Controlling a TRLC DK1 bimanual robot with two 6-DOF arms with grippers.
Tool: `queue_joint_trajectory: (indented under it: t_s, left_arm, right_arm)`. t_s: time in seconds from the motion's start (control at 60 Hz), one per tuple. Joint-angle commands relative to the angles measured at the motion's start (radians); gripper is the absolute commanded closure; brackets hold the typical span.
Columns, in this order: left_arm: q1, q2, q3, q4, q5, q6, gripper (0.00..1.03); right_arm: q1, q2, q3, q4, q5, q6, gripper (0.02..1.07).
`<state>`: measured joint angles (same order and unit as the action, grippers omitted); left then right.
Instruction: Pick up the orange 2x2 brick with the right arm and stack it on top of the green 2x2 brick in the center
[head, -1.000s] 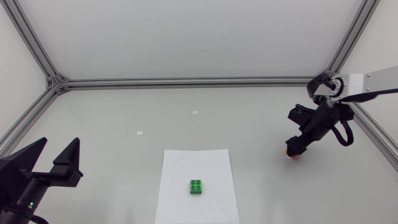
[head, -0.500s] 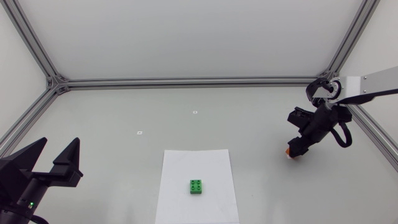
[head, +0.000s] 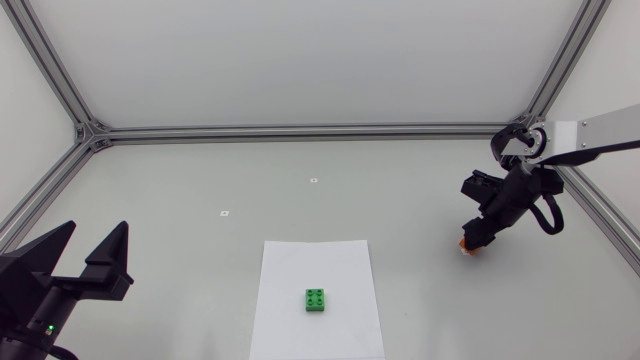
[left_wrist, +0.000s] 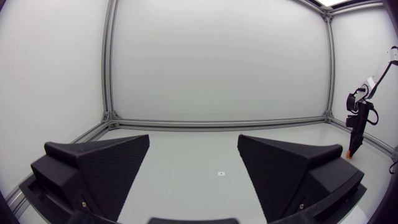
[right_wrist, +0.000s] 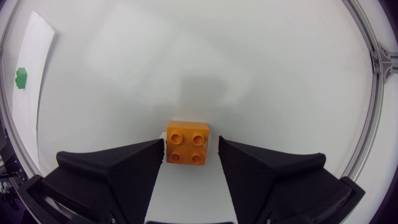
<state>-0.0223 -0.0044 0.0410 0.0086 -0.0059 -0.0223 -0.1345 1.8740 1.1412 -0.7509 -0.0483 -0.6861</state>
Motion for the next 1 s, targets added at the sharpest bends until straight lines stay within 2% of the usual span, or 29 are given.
queue_joint_trajectory:
  t_s: [0.0,0.133,0.35,0.417,0.517,0.617,0.667,0.983]
  left_arm:
    - [0.002,-0.008,-0.041,-0.013,0.004,0.013,0.04]
    - [0.002,-0.008,-0.041,-0.015,0.004,0.013,0.04]
    - [0.002,-0.008,-0.041,-0.013,0.004,0.013,0.04]
    - [0.002,-0.008,-0.041,-0.015,0.004,0.013,0.04]
    - [0.002,-0.008,-0.041,-0.013,0.004,0.013,0.04]
    - [0.002,-0.008,-0.041,-0.013,0.004,0.013,0.04]
    - [0.002,-0.008,-0.041,-0.013,0.004,0.013,0.04]
    - [0.002,-0.008,-0.041,-0.015,0.004,0.013,0.04]
  right_arm:
    - [0.001,0.027,0.02,0.002,-0.002,-0.026,0.44]
    - [0.004,0.036,0.023,0.002,-0.002,-0.027,0.48]
    - [0.015,0.039,0.015,0.012,-0.004,-0.026,0.48]
    - [0.015,0.039,0.017,0.012,-0.004,-0.026,0.57]
    - [0.018,0.037,0.014,0.012,-0.004,-0.026,0.58]
    - [0.018,0.037,0.012,0.012,-0.004,-0.024,0.67]
    - [0.019,0.036,0.011,0.01,-0.005,-0.024,0.76]
    - [0.024,-0.067,-0.009,-0.041,-0.009,-0.026,0.89]
